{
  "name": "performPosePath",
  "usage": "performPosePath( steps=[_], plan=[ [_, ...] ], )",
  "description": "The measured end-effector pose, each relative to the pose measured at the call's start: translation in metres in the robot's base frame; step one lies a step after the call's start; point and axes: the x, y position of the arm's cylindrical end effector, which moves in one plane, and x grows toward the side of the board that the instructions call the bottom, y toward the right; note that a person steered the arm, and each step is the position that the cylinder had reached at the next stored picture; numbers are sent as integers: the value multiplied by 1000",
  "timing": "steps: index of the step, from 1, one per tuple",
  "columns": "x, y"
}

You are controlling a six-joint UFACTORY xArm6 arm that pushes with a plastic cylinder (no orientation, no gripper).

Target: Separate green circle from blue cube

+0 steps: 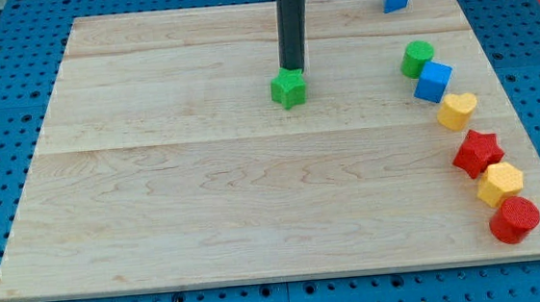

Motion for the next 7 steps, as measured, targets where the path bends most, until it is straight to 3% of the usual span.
performPosePath(
  steps=[2, 3, 4, 5, 6, 7],
  plan=[
    [50, -14],
    [39, -14],
    [-17, -7],
    [-82, 68],
    [-102, 174],
    [-77, 211]
  ],
)
